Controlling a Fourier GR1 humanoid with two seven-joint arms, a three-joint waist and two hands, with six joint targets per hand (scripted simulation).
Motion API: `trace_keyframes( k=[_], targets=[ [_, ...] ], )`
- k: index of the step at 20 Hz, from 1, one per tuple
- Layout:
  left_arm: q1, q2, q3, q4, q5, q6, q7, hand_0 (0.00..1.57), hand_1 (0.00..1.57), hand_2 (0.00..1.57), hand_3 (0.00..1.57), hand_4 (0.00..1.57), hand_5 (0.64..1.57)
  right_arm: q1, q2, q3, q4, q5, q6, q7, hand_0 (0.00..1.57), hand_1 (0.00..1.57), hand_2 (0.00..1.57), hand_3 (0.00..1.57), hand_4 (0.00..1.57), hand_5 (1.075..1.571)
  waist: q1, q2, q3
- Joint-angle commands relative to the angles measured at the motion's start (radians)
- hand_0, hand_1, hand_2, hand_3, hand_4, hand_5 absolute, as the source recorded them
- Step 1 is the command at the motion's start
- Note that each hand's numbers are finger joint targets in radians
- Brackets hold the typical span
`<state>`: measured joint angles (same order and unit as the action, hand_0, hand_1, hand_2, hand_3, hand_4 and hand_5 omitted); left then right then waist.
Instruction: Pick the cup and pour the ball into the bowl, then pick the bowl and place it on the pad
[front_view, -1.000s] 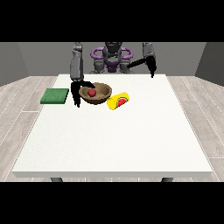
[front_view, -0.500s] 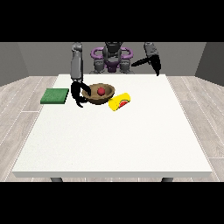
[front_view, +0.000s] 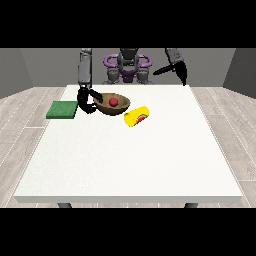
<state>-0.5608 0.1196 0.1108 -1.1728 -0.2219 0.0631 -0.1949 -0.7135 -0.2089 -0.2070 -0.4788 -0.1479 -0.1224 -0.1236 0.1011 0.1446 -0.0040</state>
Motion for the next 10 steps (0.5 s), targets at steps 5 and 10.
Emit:
trace_keyframes(
  k=[5,10],
  targets=[
    [0.076,0.009,0.013,0.028,0.006,0.007,-0.048,0.00,0.00,0.00,0.00,0.00,1.570,-0.040,-0.077,-0.033,-0.051,-0.054,0.061,0.180,1.57,1.57,1.57,1.57,1.05,1.553,-0.031,-0.057,0.0041],
    [0.036,0.039,0.058,0.049,0.018,0.035,-0.084,0.00,0.00,0.00,0.00,0.00,1.569,-0.047,-0.210,-0.067,-0.077,-0.079,0.158,0.199,1.57,1.57,1.57,1.57,1.06,1.564,-0.084,0.010,0.0040]
  ],
)
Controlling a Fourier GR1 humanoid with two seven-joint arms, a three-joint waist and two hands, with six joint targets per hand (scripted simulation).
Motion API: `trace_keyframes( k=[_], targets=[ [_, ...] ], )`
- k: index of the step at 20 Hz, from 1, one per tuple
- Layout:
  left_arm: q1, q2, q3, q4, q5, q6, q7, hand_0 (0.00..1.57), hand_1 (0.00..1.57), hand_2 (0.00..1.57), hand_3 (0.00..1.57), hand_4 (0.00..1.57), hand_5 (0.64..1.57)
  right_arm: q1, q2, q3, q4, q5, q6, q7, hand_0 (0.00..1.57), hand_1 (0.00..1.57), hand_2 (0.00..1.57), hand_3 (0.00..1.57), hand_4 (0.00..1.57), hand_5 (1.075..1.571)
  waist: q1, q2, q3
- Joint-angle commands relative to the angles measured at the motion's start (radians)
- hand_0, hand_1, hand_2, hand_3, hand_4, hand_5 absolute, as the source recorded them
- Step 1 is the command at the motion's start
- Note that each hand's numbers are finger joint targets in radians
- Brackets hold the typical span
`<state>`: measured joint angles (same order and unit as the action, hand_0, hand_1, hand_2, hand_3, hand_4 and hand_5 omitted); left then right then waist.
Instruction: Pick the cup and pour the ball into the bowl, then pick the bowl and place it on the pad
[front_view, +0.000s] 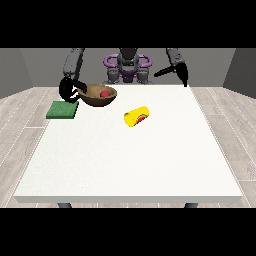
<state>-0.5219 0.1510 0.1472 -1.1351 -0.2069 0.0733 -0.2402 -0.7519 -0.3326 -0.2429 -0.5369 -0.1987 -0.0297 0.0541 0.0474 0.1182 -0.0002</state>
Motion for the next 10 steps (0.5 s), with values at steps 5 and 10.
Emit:
trace_keyframes(
  k=[5,10],
  targets=[
    [0.039,-0.026,0.007,0.014,-0.026,0.086,-0.101,0.00,0.00,0.00,0.00,0.00,1.566,0.061,-0.124,-0.064,-0.022,-0.075,0.196,-0.037,1.57,1.57,1.57,1.57,1.08,1.559,-0.067,0.086,0.0003],
    [0.057,-0.033,0.020,0.095,-0.021,0.109,-0.213,0.00,0.00,0.00,0.00,0.00,1.565,0.074,-0.137,-0.085,-0.042,-0.104,0.203,-0.004,1.57,1.57,1.57,1.57,1.07,1.563,-0.073,0.101,-0.0001]
  ],
)
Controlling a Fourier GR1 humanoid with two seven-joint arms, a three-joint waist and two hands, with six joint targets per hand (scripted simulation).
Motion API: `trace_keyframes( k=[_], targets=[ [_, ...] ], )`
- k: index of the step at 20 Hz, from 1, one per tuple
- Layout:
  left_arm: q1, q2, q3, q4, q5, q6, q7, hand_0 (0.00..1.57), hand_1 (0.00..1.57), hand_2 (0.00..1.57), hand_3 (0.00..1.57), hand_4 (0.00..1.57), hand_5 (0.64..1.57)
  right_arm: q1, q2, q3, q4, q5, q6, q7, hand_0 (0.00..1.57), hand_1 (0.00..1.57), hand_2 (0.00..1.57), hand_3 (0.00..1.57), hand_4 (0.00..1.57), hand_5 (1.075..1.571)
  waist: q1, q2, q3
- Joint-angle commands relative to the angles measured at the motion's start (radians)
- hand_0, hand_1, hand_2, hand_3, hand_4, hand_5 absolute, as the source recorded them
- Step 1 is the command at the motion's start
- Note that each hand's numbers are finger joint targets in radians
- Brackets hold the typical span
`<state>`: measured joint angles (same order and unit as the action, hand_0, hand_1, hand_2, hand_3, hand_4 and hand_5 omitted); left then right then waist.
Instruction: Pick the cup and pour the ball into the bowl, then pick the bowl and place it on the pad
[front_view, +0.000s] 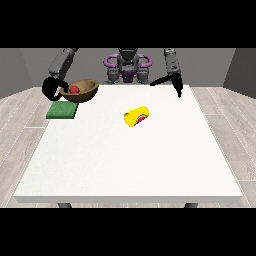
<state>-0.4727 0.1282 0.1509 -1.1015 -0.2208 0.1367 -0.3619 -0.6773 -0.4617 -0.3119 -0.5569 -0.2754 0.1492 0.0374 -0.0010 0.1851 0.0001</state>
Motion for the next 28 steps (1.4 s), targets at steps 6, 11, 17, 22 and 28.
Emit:
trace_keyframes(
  k=[6,11,17,22,28],
  targets=[
    [-0.100,-0.033,-0.055,-0.141,-0.052,0.080,-0.039,0.00,0.00,0.00,0.00,0.00,1.564,-0.028,-0.194,-0.130,0.087,-0.073,0.148,-0.165,1.57,1.57,1.57,1.44,1.03,1.563,0.057,0.281,0.0021],
    [-0.037,-0.021,-0.086,-0.294,-0.056,0.053,0.052,0.00,0.00,0.00,0.00,0.00,1.563,0.032,-0.324,-0.142,0.164,-0.046,0.248,-0.240,1.57,1.57,1.57,0.00,1.03,1.566,0.067,0.282,0.0027],
    [-0.036,-0.049,-0.143,-0.442,-0.115,0.096,0.139,0.00,0.00,0.00,0.00,0.00,1.564,-0.025,-0.350,-0.142,0.207,-0.018,0.215,-0.308,1.57,1.57,1.57,0.00,1.03,1.569,0.066,0.343,0.0029],
    [-0.004,-0.045,-0.162,-0.514,-0.121,0.080,0.166,0.00,0.00,0.00,0.00,0.00,1.563,-0.058,-0.337,-0.167,0.247,-0.044,0.225,-0.303,1.57,1.57,1.57,0.21,1.01,1.571,0.062,0.350,0.0024],
    [-0.022,-0.045,-0.111,-0.395,-0.061,0.051,0.179,0.00,0.00,0.00,0.00,0.00,1.566,-0.050,-0.357,-0.146,0.247,-0.046,0.248,-0.161,1.57,1.57,1.57,0.26,0.74,1.570,0.032,0.226,0.0001]
  ],
)
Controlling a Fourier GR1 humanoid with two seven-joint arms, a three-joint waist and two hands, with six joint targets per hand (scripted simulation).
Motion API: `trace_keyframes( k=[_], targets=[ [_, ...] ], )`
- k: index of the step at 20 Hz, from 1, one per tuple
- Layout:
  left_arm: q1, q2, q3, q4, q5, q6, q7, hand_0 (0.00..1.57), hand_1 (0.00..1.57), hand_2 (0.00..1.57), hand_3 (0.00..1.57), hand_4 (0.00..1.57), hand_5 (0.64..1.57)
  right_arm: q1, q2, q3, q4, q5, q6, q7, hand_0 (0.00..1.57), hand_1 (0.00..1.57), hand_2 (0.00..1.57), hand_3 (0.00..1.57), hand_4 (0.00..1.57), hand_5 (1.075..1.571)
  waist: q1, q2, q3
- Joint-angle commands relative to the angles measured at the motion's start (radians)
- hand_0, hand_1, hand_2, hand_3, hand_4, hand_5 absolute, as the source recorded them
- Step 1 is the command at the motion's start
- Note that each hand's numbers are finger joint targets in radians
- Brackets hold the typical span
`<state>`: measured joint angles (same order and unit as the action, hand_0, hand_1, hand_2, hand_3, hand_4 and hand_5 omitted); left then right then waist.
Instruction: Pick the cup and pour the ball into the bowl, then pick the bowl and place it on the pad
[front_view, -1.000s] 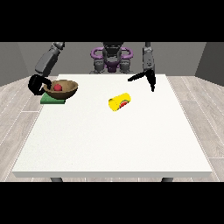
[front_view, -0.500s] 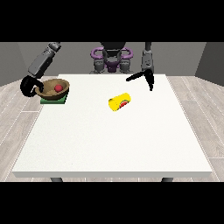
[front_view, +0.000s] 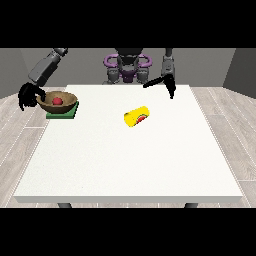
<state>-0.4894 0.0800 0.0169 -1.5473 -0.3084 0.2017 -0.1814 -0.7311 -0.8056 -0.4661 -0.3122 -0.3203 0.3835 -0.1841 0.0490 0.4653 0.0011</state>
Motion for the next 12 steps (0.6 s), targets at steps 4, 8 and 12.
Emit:
trace_keyframes(
  k=[4,8,12],
  targets=[
    [0.002,0.037,0.026,-0.066,0.047,-0.054,0.041,0.00,0.00,0.00,0.00,0.00,1.566,0.041,0.035,0.030,0.015,0.028,0.004,-0.023,1.57,1.57,1.57,1.04,0.73,1.570,0.022,-0.012,0.0003],
    [0.057,-0.001,-0.005,-0.035,0.023,-0.027,0.009,0.00,0.00,0.00,0.00,0.00,1.567,0.047,0.038,0.053,0.001,0.051,0.001,-0.029,1.57,1.57,1.57,1.01,0.69,1.567,0.004,-0.014,-0.0001],
    [0.041,0.004,-0.015,-0.115,0.015,-0.028,0.051,0.00,0.00,0.00,0.00,0.00,1.565,0.033,-0.034,0.041,0.051,0.062,-0.055,0.028,1.57,1.57,1.57,1.57,0.59,1.535,0.016,0.030,0.0006]
  ],
)
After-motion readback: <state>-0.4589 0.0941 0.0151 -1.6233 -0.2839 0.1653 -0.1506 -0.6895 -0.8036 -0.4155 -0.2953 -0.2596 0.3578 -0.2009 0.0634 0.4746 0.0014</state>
